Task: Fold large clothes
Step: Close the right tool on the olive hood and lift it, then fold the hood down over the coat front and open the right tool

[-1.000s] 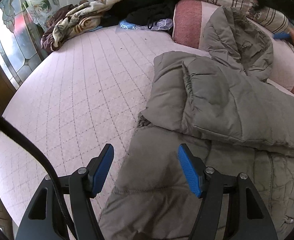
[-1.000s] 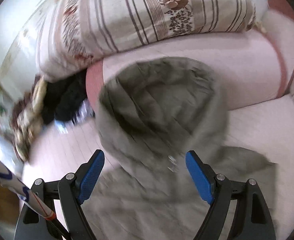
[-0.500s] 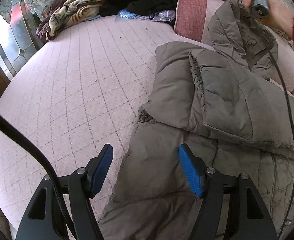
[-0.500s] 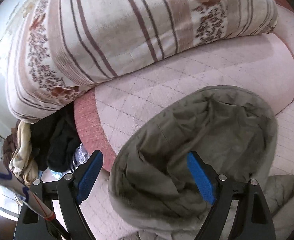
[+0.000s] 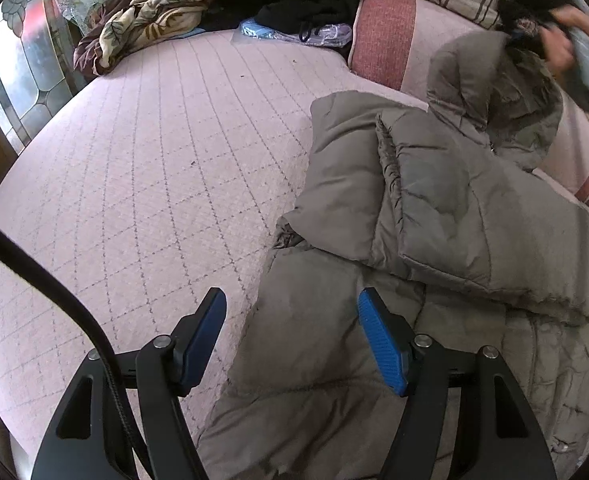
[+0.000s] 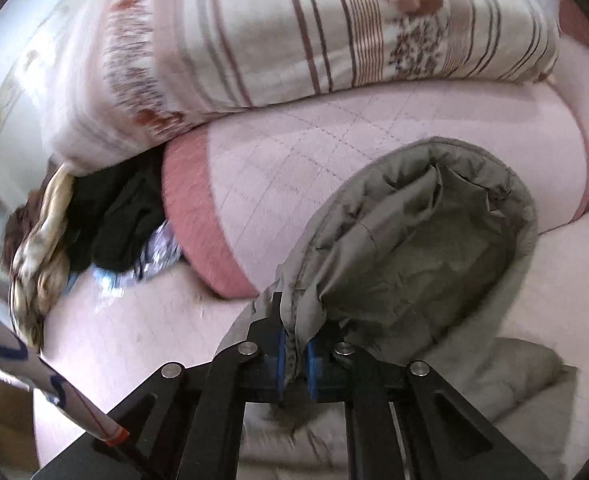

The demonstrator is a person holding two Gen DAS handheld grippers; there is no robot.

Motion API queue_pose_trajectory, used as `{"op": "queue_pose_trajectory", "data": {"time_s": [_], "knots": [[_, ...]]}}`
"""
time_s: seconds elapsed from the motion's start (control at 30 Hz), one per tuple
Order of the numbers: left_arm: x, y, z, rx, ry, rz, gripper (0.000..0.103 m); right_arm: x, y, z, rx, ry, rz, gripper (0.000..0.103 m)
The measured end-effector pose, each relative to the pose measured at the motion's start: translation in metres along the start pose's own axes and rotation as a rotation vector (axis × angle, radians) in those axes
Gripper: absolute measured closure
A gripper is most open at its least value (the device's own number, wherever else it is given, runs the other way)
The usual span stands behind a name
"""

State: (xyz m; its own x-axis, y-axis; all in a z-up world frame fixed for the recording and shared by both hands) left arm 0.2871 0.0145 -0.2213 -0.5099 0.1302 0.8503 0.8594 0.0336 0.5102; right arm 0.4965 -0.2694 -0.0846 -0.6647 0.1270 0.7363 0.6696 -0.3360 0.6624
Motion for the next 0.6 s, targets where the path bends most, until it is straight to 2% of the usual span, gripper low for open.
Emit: {"op": "queue_pose_trajectory", "data": {"time_s": [0.13, 0.3, 0.5, 0.6], "knots": [[0.008, 0.005, 0.014, 0.035, -0.002, -0.016, 0.035, 0.045, -0.042, 0.010, 0.087, -0.012, 0.006, 0.095], [0.016, 0.013, 0.038, 0.082, 0.046, -0.053, 0.035, 0.102, -0.107, 0.023, 0.163, 0.019, 0.020, 0.096], [0.023, 0.019, 0.060, 0.115, 0.118, -0.093, 0.035, 0.145, -0.188, 0.018, 0.174, 0.067, 0.064, 0.096], [0.024, 0.020, 0.063, 0.120, 0.130, -0.098, 0.035, 0.152, -0.224, 0.012, 0.155, 0.087, 0.094, 0.096]]}}
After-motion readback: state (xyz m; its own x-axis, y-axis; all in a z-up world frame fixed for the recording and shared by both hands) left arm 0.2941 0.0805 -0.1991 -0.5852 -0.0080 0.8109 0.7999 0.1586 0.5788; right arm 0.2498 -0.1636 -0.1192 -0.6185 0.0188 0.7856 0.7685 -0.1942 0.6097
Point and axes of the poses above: each gripper's, at about its wrist camera, not at the fingertips, and x roughly against the way its jaws point, z to its left, y to its top, the point moved 6 cm from there along -x, roughly the way its jaws point, and after that the axes turned 4 degrees about x, right-handed, at the moved point
